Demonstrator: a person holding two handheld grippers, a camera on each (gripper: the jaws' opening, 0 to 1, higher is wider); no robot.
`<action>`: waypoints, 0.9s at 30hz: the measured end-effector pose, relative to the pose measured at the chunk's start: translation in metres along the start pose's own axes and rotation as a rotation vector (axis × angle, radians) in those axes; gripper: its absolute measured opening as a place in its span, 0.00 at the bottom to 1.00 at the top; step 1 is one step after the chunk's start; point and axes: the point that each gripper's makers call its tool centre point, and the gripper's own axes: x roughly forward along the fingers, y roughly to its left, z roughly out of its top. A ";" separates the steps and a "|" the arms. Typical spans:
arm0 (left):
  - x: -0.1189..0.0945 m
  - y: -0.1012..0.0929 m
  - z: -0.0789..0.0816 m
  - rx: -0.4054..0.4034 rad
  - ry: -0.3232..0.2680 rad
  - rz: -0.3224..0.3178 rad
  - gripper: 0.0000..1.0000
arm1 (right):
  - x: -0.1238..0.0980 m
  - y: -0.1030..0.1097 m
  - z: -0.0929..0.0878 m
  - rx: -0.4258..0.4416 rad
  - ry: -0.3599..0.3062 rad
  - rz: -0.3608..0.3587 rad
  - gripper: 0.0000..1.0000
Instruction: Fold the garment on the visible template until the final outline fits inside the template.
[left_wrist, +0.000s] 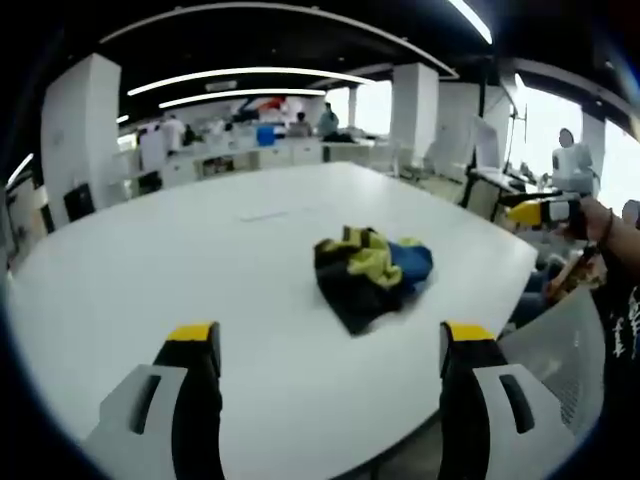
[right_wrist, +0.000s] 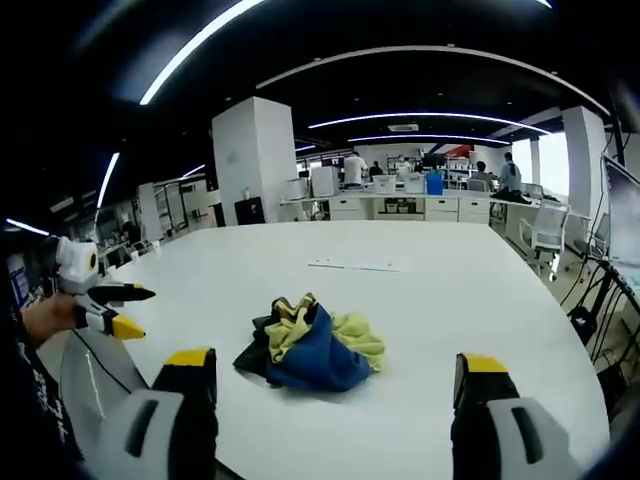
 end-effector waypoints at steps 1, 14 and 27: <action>0.000 0.000 0.000 0.000 0.000 0.001 0.87 | 0.000 0.000 -0.001 0.000 0.002 0.001 0.99; -0.010 -0.004 -0.005 -0.005 0.010 0.010 0.86 | -0.004 0.002 -0.004 0.009 0.008 0.004 0.99; -0.011 -0.009 0.001 0.003 0.001 0.005 0.86 | -0.006 0.006 0.002 0.003 0.000 0.009 0.99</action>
